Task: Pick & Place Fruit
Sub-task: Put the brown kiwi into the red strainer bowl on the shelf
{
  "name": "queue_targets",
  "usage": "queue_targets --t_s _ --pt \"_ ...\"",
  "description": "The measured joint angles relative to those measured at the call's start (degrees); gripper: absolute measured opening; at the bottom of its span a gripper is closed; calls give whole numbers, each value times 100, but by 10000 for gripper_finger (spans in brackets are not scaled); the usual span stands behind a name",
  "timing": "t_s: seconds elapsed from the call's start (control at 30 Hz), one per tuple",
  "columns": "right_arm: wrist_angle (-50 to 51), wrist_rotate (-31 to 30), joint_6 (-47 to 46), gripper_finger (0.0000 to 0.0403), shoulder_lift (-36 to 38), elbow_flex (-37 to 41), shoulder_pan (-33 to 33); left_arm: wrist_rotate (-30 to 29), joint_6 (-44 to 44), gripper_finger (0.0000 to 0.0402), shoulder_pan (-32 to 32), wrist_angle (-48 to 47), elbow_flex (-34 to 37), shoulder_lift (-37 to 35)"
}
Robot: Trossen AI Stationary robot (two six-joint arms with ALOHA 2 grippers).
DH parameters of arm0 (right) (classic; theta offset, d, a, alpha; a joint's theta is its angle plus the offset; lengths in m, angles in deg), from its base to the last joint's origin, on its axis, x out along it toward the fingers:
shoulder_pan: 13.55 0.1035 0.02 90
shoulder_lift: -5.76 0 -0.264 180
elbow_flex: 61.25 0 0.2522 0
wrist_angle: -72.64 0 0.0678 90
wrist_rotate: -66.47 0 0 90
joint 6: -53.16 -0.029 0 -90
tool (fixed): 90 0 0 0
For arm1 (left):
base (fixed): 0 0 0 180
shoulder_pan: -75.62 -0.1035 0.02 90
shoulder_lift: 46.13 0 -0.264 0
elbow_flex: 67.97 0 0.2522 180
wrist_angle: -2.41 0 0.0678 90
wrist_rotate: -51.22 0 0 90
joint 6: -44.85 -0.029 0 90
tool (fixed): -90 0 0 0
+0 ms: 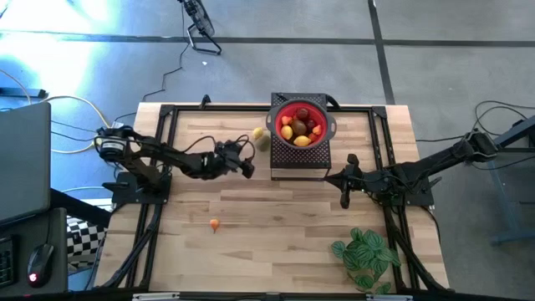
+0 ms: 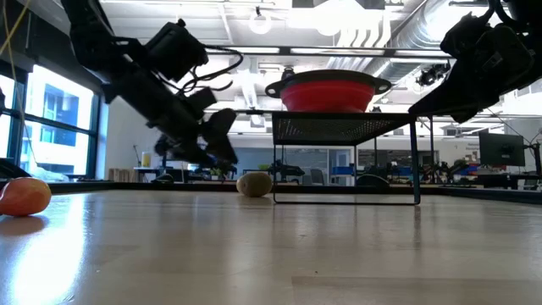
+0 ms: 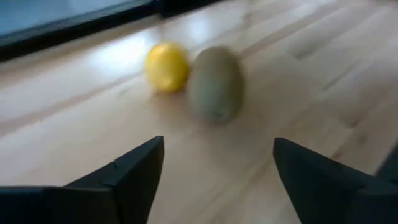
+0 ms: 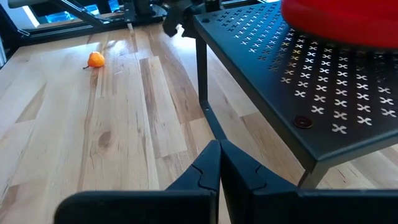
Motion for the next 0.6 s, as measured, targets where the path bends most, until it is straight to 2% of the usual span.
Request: queue_targets --t_s 0.2,0.43,0.6 --pt "0 -55 0 2 0 0 -1 835 -1377 319 -109 1195 -11 360" --pt "0 -116 0 2 1 0 -2 794 -1602 320 -101 1523 -11 726" --pt "0 -116 0 2 0 0 -2 501 -1604 320 -101 1829 -17 1060"
